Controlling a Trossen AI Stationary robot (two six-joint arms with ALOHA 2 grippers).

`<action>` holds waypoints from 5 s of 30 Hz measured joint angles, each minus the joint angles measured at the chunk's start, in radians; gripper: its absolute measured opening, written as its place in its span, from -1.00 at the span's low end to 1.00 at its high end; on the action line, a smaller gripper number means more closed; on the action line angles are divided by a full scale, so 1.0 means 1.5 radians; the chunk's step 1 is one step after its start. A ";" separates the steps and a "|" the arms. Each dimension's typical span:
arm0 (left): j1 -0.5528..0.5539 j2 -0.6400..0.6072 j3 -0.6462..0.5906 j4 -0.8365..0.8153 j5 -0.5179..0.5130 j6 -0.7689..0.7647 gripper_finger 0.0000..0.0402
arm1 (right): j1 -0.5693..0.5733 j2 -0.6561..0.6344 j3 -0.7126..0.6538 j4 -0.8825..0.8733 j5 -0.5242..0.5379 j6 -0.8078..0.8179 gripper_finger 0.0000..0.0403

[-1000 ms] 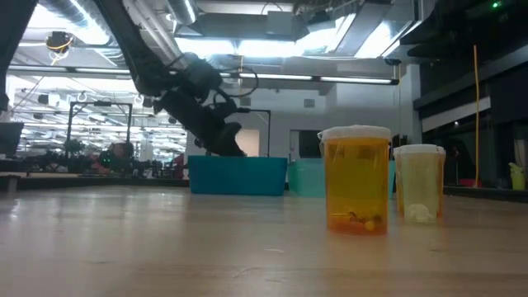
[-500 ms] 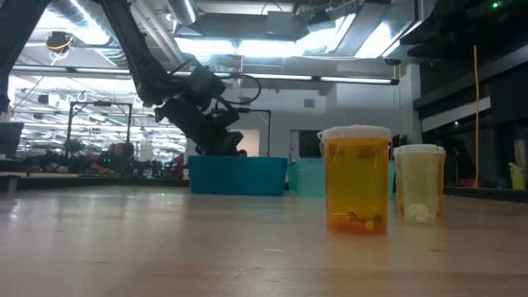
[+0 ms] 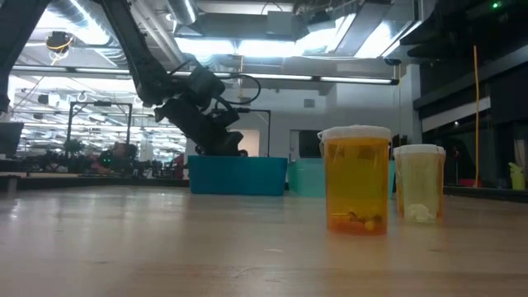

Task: Pick and place medicine bottles into bin by pill shape (circle, oval)
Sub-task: Put the pink pill bottle into the blue bin, then put the orange pill bottle into the light blue bin

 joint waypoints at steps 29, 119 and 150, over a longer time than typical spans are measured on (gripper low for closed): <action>-0.315 -0.295 -0.001 -0.045 0.079 -0.037 0.00 | 0.000 0.000 0.000 -0.020 -0.006 0.005 0.19; -0.495 -0.296 -0.001 -0.128 -0.075 0.120 0.00 | 0.206 0.444 0.256 -0.317 -0.356 -0.019 0.63; -0.495 -0.296 -0.001 -0.130 -0.075 0.119 0.00 | 0.227 0.772 0.254 -0.228 -0.414 0.012 0.63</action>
